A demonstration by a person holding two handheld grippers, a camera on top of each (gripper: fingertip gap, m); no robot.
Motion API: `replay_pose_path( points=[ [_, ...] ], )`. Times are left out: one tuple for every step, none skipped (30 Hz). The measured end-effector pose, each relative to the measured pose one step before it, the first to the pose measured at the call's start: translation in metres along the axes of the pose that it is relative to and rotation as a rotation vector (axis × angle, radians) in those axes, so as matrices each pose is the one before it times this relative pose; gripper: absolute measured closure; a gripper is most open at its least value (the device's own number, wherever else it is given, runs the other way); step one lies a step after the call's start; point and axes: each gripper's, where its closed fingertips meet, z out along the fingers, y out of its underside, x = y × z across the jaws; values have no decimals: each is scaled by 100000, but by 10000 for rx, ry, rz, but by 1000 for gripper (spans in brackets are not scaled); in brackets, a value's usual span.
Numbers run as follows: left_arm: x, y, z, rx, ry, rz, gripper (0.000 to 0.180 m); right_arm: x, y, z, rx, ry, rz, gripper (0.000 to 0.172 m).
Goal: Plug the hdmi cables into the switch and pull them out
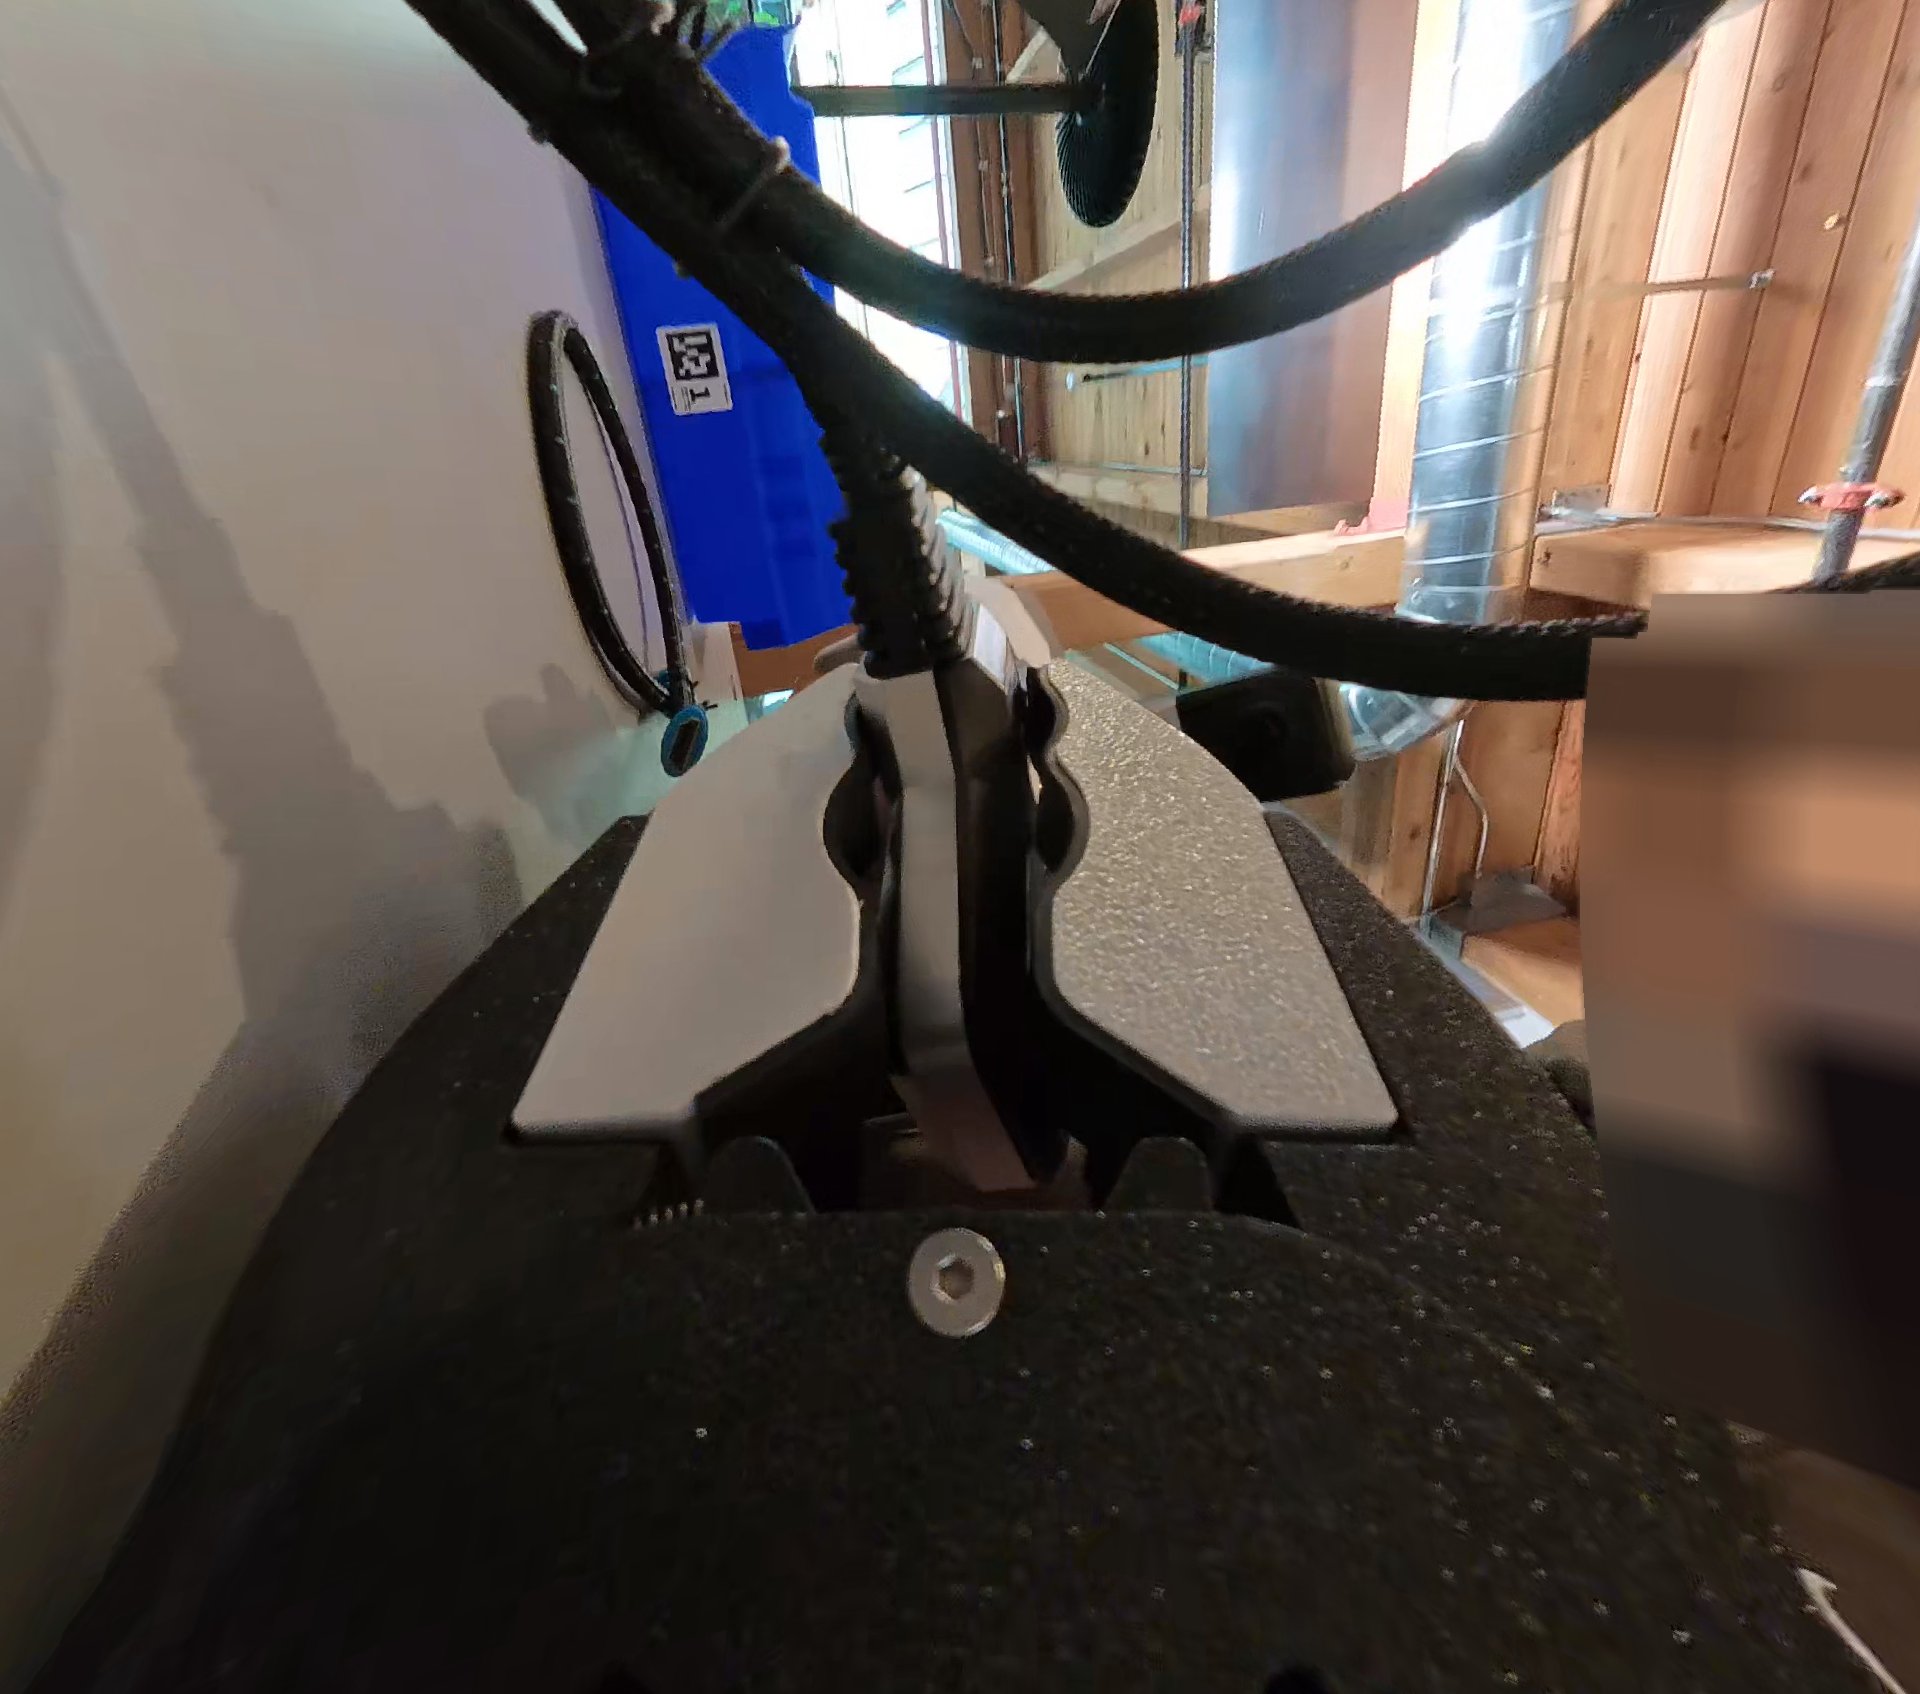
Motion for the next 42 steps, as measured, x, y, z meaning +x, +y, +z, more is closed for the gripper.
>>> replay_pose_path(
  points=[
    [-121,516,360,-240,-106,127,155,-203,-148,51,104,-278,148,105],
    [-107,527,366,-243,-100,130,154,-267,-154,45,88,-393,199,109],
    [40,449,344,-194,-4,102,155,-429,20,51,-16,-560,184,112],
    [126,338,281,-134,24,97,154,-569,54,-33,-21,-660,73,115],
    [194,219,160,-105,37,149,154,-295,-74,-148,81,-376,-70,119],
    [215,113,80,-53,-13,164,154,-119,-72,-181,82,-181,-182,119],
    [141,268,50,-180,-105,253,154,-186,-27,-190,31,-224,-216,119],
    [184,315,21,-236,-51,242,153,-224,-78,-203,38,-266,-194,119],
    [307,225,-5,-158,71,166,152,-200,-179,-198,106,-266,-129,119],
    [415,129,-14,-87,194,10,149,-212,-242,-159,145,-270,-90,120],
    [550,192,61,-154,330,-70,146,-255,-223,-86,154,-283,-139,120],
    [488,259,100,-209,336,-70,143,-345,-214,-29,173,-314,-205,120],
    [158,166,99,-137,146,-57,140,-398,-209,48,181,-347,-214,120],
    [85,104,128,-70,120,10,140,-328,-172,122,136,-319,-168,120],
    [99,215,202,-103,153,-6,140,-162,2,198,-9,-203,-153,120],
    [59,364,226,-184,112,-24,146,-46,146,180,-149,-124,-148,119],
    [83,78,-12,-24,97,89,153,46,77,-15,-142,-51,-17,119],
    [-323,-37,-48,23,-280,1,153,217,121,-117,-214,138,52,118],
    [-305,-244,-130,158,-305,85,154,482,330,-218,-351,443,34,117],
    [-288,-495,-295,336,-310,139,156,668,488,-425,-412,628,35,115],
    [-294,-516,-408,323,-324,177,155,603,612,-676,-384,566,44,114],
    [-293,-416,-462,234,-302,108,155,474,784,-838,-362,442,64,113],
    [-250,-356,-438,209,-284,114,155,523,1036,-885,-410,459,68,114],
    [-211,-382,-378,238,-234,80,156,497,1314,-797,-526,473,7,115],
    [-170,-366,-313,236,-162,9,154,388,1486,-584,-629,454,-93,116],
    [-207,-367,-190,234,-138,-35,153,283,1432,-334,-646,460,-188,117],
    [-264,-337,-81,223,-145,-21,153,29,1245,-61,-611,383,-249,118],
    [-282,-266,63,184,-122,16,156,-152,1018,162,-580,327,-286,118],
    [-272,-246,171,174,-100,36,156,-219,812,331,-547,321,-339,118],
    [-241,-236,241,177,-47,24,156,-263,719,456,-541,291,-377,118],
    [-154,-208,280,160,26,-17,156,-126,547,514,-466,324,-350,118],
    [-106,-192,281,151,74,-42,156,192,-120,338,-28,409,-141,124],
    [-63,-169,276,155,88,-10,156,330,-271,285,75,348,24,128],
    [-23,-180,241,158,105,59,156,419,-73,314,-64,340,22,134],
    [43,-182,193,139,85,57,156,436,9,355,-108,332,-63,141],
    [101,-236,131,116,39,139,156,304,4,405,-67,273,-90,152],
    [165,-338,44,152,29,295,156,358,-111,414,35,289,33,153],
    [221,-396,-20,187,49,367,156,263,-234,346,113,134,220,153],
    [175,-414,-51,175,20,342,156,192,-365,289,190,0,342,153],
    [56,-413,-83,184,-39,282,156,337,-492,226,262,87,348,154],
    [42,-431,-79,199,-29,229,156,507,-582,203,266,193,285,154],
    [-21,-463,-79,219,-22,159,156,508,-637,215,242,191,219,154]
  ],
)
